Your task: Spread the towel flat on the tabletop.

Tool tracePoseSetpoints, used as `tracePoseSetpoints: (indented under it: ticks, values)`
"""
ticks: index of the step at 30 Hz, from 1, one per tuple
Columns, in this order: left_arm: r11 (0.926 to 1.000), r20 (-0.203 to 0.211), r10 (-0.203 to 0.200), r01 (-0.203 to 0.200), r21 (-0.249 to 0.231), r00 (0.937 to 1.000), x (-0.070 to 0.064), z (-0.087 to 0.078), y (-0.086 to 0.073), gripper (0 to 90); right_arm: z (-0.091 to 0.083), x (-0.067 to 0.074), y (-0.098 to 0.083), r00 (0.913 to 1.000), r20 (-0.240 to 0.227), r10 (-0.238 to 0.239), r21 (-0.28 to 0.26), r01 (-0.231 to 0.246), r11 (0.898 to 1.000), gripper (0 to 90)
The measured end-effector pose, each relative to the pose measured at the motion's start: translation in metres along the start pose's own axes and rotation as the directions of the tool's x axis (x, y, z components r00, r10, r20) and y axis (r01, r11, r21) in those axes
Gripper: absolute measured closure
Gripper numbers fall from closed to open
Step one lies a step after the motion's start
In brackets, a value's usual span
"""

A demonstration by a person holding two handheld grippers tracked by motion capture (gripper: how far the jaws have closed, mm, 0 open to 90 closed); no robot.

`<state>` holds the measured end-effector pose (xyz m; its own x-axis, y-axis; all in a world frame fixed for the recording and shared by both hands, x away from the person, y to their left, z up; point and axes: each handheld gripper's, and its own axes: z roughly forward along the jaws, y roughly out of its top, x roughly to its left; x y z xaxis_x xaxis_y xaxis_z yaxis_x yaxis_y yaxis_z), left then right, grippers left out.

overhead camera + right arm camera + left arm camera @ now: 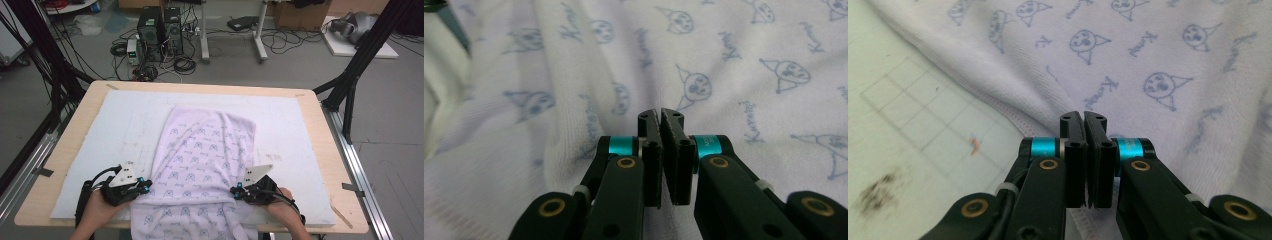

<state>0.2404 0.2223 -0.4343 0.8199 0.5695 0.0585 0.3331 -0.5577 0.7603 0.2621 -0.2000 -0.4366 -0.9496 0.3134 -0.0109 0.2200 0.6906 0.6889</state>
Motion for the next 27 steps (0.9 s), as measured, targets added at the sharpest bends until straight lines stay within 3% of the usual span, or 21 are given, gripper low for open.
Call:
tracePoseSetpoints:
  ticks: [4, 7, 9, 11, 13, 15, 18, 19, 22, 27]
  values:
    - [0.9998, 0.032, -0.004, 0.005, -0.02, 0.9995, -0.013, -0.019, -0.006, 87.2, -0.013, 0.012, 0.001, 0.9969, -0.073, -0.028, -0.017, 0.027, 0.999, 87.5]
    - [0.9997, 0.066, 0.01, -0.008, -0.025, 0.9978, -0.021, -0.028, -0.005, 84.6, -0.022, 0.017, 0.004, 0.9959, -0.084, -0.033, -0.033, 0.03, 0.999, 84.2]
    - [0.9994, 0.039, 0.012, -0.011, -0.032, 0.9992, -0.017, -0.027, 0.0, 69.2, -0.026, 0.012, 0.008, 0.9976, -0.067, -0.017, -0.048, 0.014, 0.999, 76.4]
    - [0.9989, 0.037, -0.017, 0.018, -0.042, 0.9992, -0.01, -0.021, 0.005, 56.6, -0.026, 0.007, 0.011, 0.9971, -0.076, 0.0, -0.065, -0.005, 0.998, 68.8]
    - [0.9988, 0.045, -0.027, 0.029, -0.039, 0.9986, -0.004, -0.009, 0.009, 53.3, -0.02, 0.007, 0.013, 0.9957, -0.092, 0.003, -0.059, -0.008, 0.998, 64.4]
    - [0.9997, 0.067, -0.02, 0.021, -0.015, 0.9976, -0.003, 0.002, 0.009, 54.7, -0.011, 0.009, 0.013, 0.9945, -0.105, -0.004, -0.032, 0.001, 0.999, 62.3]
    - [0.9994, 0.09, 0.012, -0.015, 0.032, 0.9959, -0.009, 0.015, 0.004, 70.6, 0.002, 0.014, 0.007, 0.993, -0.118, 0.001, 0.0, -0.001, 1.0, 66.5]
    - [0.9997, 0.077, 0.024, -0.024, 0.009, 0.9967, -0.012, 0.015, 0.002, 76.8, 0.004, 0.015, 0.004, 0.9939, -0.11, -0.002, 0.001, 0.002, 1.0, 70.3]
    - [0.9998, 0.066, 0.02, -0.02, 0.002, 0.9976, -0.015, 0.008, -0.002, 85.0, 0.004, 0.019, 0.0, 0.9969, -0.078, -0.015, -0.022, 0.013, 1.0, 82.3]
    - [0.9992, 0.09, 0.038, -0.038, 0.006, 0.9952, -0.028, -0.007, -0.009, 86.7, 0.0, 0.032, 0.001, 0.99, -0.127, -0.062, -0.016, 0.06, 0.998, 85.5]
